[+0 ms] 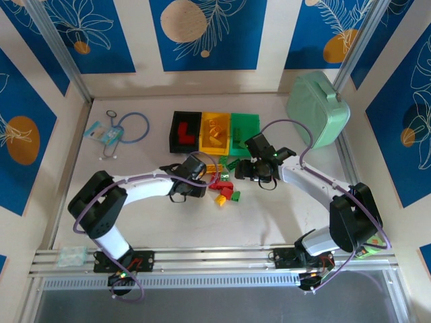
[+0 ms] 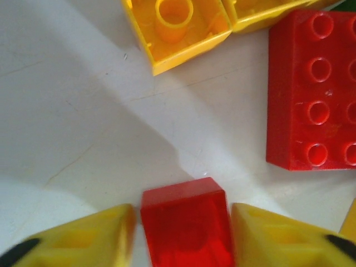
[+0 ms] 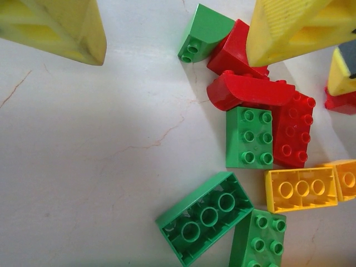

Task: Sort the legos into containers by color
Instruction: Pick up the lego from the center of the table.

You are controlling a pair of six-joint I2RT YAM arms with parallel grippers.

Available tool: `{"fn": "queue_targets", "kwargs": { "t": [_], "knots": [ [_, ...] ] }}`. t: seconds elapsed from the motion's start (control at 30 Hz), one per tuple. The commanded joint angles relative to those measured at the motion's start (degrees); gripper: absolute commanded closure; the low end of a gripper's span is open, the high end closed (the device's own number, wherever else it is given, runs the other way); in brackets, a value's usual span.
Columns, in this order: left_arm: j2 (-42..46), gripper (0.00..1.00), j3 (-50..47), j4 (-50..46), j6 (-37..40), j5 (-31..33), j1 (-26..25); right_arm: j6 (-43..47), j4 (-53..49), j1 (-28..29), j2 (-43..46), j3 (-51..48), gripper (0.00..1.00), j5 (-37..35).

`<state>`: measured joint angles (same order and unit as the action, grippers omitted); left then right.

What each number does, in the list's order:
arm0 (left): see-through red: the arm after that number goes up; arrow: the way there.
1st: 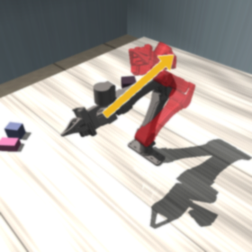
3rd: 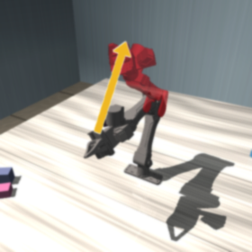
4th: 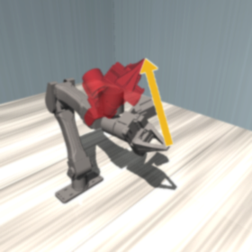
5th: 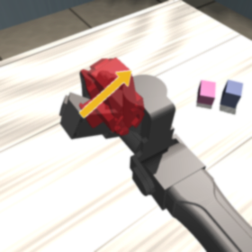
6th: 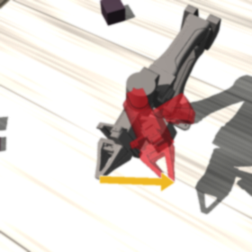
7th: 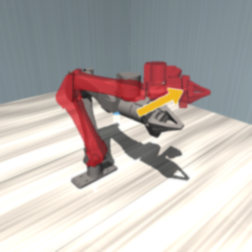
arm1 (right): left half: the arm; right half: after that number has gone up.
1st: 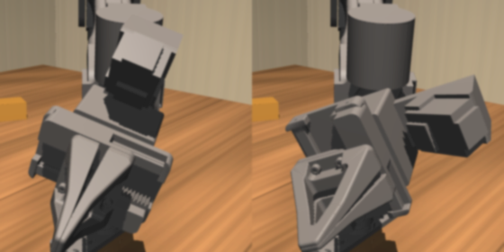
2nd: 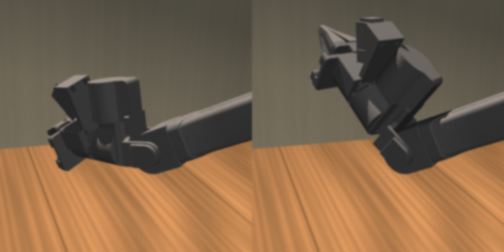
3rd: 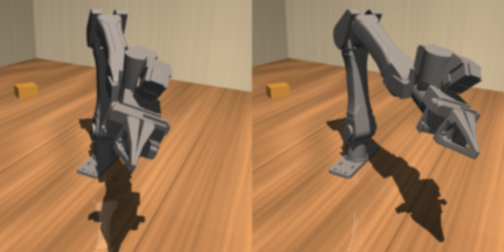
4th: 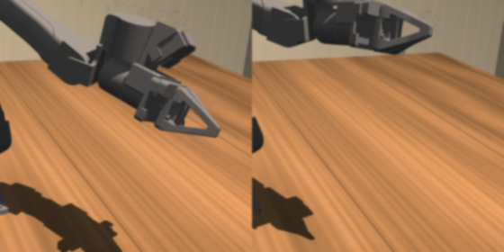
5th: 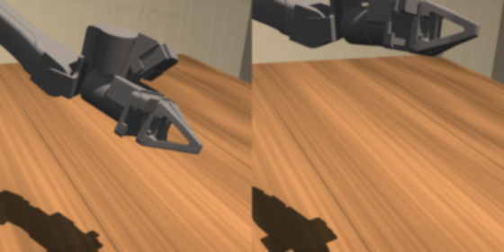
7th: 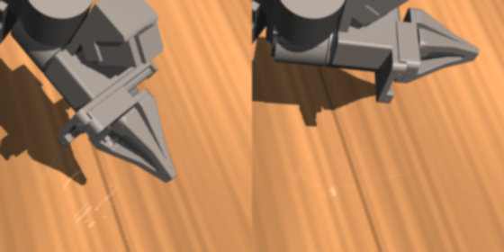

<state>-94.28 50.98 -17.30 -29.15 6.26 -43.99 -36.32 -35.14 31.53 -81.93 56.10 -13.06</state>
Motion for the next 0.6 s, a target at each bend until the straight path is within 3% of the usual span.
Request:
{"fn": "queue_targets", "kwargs": {
  "t": [0.0,0.33,0.57],
  "knots": [
    [-0.5,0.64,2.2,-3.1,1.4,2.1,0.0,-0.9,0.2,0.1,0.0,-0.9,0.32,0.5],
    [-0.3,0.68,8.5,-6.5,4.6,3.6,2.0,-0.9,0.4,-0.1,0.4,-1.9,0.32,0.5],
    [-1.7,0.68,15.9,-7.9,7.3,1.8,10.0,-1.3,0.4,-0.1,1.9,-3.6,0.32,0.7]
  ]
}}
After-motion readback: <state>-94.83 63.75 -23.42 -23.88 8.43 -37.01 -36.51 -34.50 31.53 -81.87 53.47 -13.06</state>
